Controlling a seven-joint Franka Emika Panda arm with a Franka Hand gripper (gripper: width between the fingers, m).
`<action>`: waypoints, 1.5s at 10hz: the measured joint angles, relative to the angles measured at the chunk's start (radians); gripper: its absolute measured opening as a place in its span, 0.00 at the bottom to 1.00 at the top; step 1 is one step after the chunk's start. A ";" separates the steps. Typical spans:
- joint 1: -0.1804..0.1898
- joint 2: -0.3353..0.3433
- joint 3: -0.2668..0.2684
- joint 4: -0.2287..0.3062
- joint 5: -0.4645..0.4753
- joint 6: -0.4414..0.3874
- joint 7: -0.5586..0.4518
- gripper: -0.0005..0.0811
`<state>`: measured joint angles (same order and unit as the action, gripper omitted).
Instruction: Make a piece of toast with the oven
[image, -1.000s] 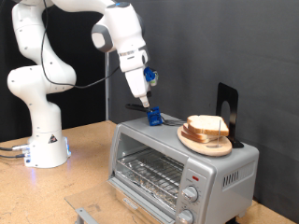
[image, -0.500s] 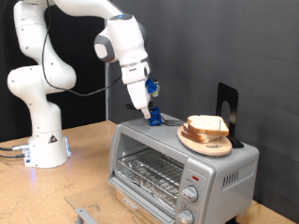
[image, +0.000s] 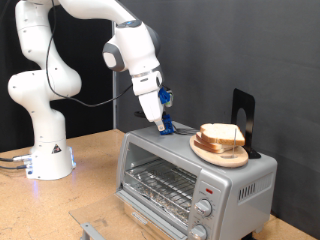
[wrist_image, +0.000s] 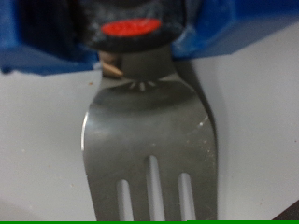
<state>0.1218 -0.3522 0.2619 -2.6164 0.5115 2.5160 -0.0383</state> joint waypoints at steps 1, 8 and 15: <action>0.001 0.004 0.000 0.000 0.001 0.002 0.000 1.00; 0.001 0.019 0.000 0.000 0.012 0.015 -0.012 0.69; 0.001 0.020 0.000 0.000 0.018 0.013 -0.026 0.60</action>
<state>0.1227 -0.3327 0.2620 -2.6163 0.5295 2.5287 -0.0642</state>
